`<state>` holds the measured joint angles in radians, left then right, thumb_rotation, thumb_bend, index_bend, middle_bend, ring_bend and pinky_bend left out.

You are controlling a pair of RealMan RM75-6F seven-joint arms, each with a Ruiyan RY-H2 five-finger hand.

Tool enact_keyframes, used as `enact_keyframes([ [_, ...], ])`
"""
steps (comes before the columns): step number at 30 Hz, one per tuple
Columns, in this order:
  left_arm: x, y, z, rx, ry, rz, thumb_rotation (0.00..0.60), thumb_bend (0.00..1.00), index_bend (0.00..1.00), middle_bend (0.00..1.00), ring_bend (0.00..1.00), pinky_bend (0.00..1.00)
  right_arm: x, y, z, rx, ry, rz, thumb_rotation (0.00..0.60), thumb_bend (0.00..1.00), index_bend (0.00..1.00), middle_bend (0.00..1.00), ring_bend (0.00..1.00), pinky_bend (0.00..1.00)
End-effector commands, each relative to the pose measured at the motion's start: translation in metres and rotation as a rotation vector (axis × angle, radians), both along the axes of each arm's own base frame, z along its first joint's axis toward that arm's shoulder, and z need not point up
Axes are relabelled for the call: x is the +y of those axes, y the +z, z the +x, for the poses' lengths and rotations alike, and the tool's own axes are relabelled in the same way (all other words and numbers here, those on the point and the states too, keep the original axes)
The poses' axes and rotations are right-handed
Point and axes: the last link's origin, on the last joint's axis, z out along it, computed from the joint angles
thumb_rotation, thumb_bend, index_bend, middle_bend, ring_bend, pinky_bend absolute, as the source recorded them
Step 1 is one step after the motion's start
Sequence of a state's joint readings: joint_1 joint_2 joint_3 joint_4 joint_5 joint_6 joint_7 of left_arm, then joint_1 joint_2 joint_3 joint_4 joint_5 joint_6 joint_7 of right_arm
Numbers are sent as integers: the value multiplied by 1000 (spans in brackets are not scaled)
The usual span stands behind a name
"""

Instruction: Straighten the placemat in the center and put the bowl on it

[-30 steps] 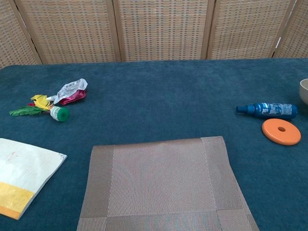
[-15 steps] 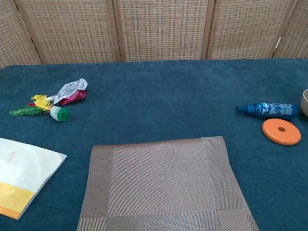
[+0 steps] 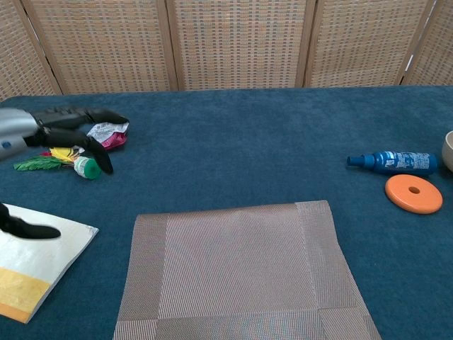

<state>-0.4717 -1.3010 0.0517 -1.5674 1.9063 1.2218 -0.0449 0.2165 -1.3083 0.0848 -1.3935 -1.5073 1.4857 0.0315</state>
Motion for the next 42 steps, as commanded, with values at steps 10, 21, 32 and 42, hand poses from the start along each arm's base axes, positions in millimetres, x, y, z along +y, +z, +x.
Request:
enact_keyframes([
  [10,-36,-68,-22,108,-201,-261,600,208,356,0,0,0,5,-4,-4,28,-7,-7,600,0,67,0,0,0],
  [21,-41,-90,-25,123,-233,-294,600,246,364,0,0,0,5,-1,-4,22,-3,-16,600,0,79,0,0,0],
  [32,-40,-100,-22,131,-243,-294,600,294,406,0,0,0,5,1,-4,18,-5,-17,600,0,80,0,0,0],
  [42,-38,-104,-25,141,-243,-290,600,334,482,0,0,0,5,1,-5,16,-7,-17,600,0,92,0,0,0],
])
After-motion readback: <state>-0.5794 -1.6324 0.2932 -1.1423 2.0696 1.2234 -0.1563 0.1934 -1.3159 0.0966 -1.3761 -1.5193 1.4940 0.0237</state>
